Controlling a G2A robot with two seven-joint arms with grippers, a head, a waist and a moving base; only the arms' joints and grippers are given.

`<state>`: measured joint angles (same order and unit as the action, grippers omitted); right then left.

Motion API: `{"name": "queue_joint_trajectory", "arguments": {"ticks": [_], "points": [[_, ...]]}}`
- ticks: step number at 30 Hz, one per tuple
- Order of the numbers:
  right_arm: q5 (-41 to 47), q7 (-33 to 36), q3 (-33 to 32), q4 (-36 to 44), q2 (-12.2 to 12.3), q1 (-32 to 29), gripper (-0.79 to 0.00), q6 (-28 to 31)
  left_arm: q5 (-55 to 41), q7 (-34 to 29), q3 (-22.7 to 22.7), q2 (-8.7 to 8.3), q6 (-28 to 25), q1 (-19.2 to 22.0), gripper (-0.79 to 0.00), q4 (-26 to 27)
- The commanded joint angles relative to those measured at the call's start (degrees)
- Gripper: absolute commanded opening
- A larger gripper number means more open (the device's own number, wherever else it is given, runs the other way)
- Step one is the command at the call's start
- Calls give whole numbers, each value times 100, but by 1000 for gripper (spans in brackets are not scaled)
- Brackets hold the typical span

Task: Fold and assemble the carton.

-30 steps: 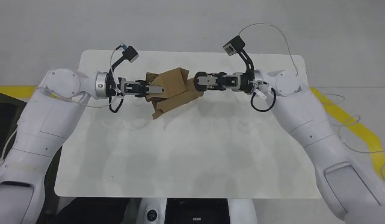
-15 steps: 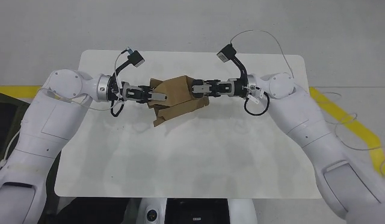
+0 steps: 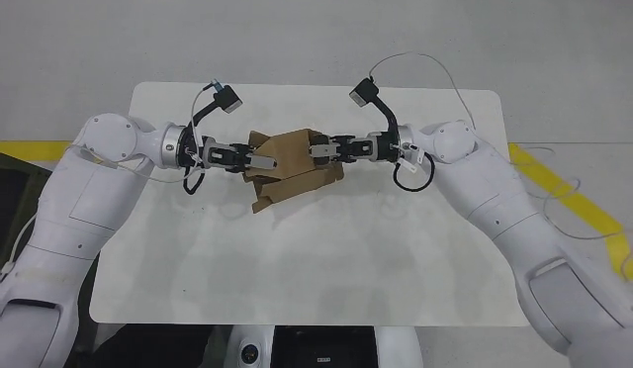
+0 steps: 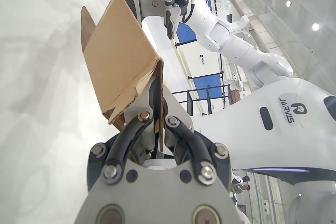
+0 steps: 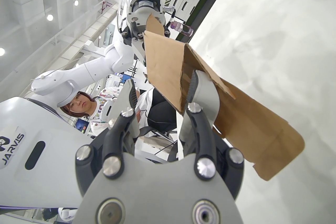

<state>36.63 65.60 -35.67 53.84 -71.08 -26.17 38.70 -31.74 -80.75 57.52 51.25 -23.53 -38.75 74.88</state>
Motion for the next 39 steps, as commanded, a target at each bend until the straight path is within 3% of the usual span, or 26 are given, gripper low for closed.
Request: {"name": "queue_joint_trajectory", "arguments": {"ticks": [1,15,31,34,39], "points": [[27,0,58,23,-13,13,-422,0,6,2,0,5,-2,-3,-785,4],[681,186,155,75,-31,11,-499,-185,71,-15,28,29,15,-29,-785,-27],[444,165,332,178,-58,101,-536,-165,54,-112,-28,77,112,-40,-785,66],[412,139,383,149,-65,120,-588,-139,39,-132,-32,83,132,-46,-785,83],[426,117,448,112,-67,137,-785,-117,37,-162,-24,86,162,-52,-785,82]]}}
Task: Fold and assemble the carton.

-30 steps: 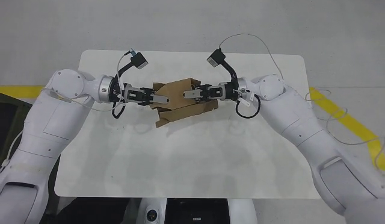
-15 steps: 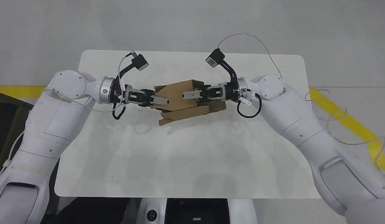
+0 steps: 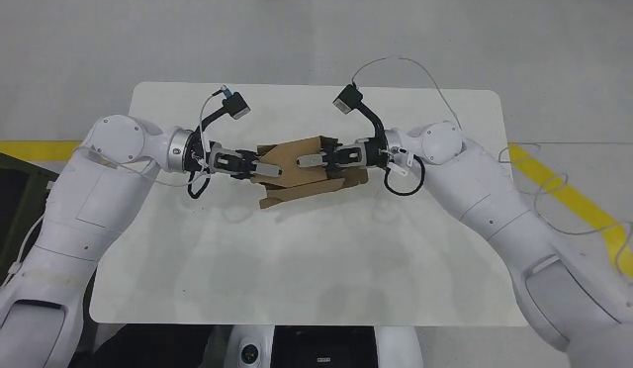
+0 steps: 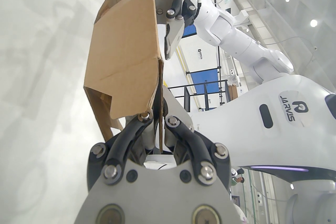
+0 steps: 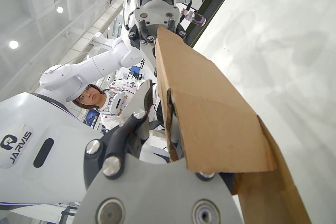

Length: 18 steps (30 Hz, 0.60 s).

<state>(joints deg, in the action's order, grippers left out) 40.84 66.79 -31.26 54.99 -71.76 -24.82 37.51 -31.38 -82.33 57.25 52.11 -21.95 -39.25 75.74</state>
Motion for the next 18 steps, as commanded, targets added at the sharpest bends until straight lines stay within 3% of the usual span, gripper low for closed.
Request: {"name": "queue_joint_trajectory", "arguments": {"ticks": [1,3,5,6,7,18], "points": [[8,-7,17,-8,2,5,-785,7,12,-6,8,-1,6,-1,-785,-9],[23,-19,35,-8,6,6,-785,19,52,0,18,-2,1,-1,-785,-17],[22,-22,55,-12,11,12,-785,22,61,-1,26,-3,1,-7,-480,-16],[21,-27,64,-17,14,15,-785,27,71,2,32,-4,-2,-9,-139,-9],[17,-33,74,-23,16,19,-785,33,69,4,38,-6,-3,-17,0,-5],[-171,-244,209,-205,15,79,-785,243,-256,-101,205,-17,101,-51,0,2]]}}
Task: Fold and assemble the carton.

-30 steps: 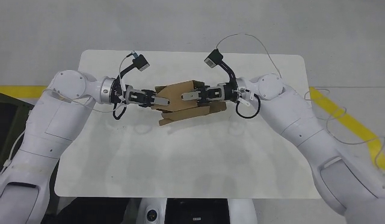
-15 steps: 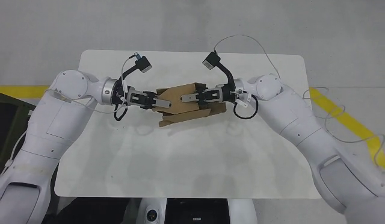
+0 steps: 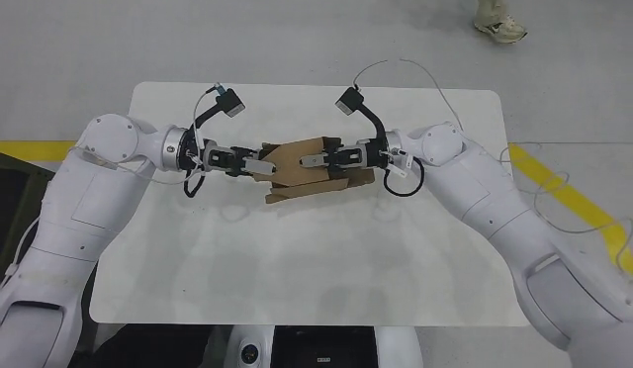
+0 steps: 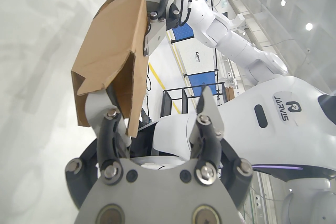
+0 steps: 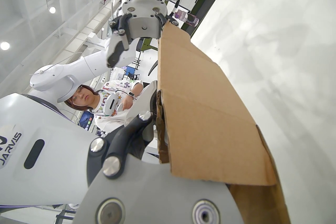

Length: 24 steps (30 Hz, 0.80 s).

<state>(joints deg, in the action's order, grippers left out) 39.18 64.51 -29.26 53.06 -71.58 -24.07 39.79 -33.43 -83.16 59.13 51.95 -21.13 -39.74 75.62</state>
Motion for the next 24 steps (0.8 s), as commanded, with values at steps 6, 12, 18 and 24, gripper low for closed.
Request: {"name": "queue_joint_trajectory", "arguments": {"ticks": [6,12,18,24], "points": [[-64,-128,89,-137,-41,41,-785,128,-436,-159,165,-9,168,-23,0,121],[-86,-210,131,-305,-100,101,-785,209,-744,-258,313,-15,333,-30,0,221],[-85,-234,154,-450,-158,165,-785,233,-1028,-371,405,-7,500,-26,0,320],[-76,-267,170,-531,-206,201,-785,266,-1036,-283,348,32,569,-13,0,324]]}}
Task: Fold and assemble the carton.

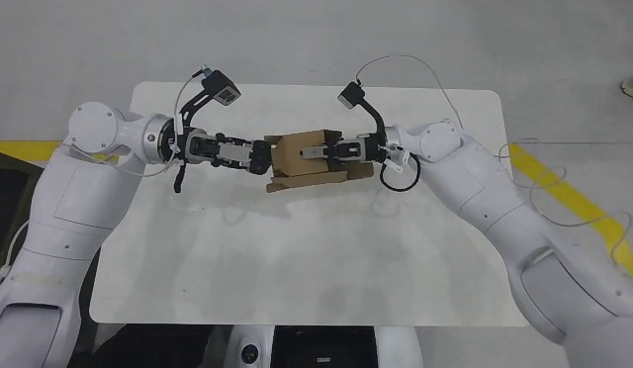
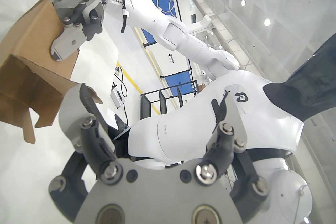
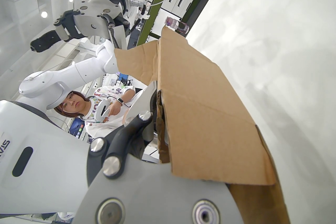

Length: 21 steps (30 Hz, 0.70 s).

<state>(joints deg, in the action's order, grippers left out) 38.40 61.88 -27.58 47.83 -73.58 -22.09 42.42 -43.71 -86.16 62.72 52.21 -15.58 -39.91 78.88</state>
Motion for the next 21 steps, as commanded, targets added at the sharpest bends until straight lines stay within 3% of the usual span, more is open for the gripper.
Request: {"name": "queue_joint_trajectory", "arguments": {"ticks": [1,21], "points": [[0,-10,4,-24,-12,11,-785,10,-3,45,-33,17,24,12,0,-1],[-145,-274,205,52,-51,-113,-785,274,958,810,-494,222,-332,192,0,32]]}}
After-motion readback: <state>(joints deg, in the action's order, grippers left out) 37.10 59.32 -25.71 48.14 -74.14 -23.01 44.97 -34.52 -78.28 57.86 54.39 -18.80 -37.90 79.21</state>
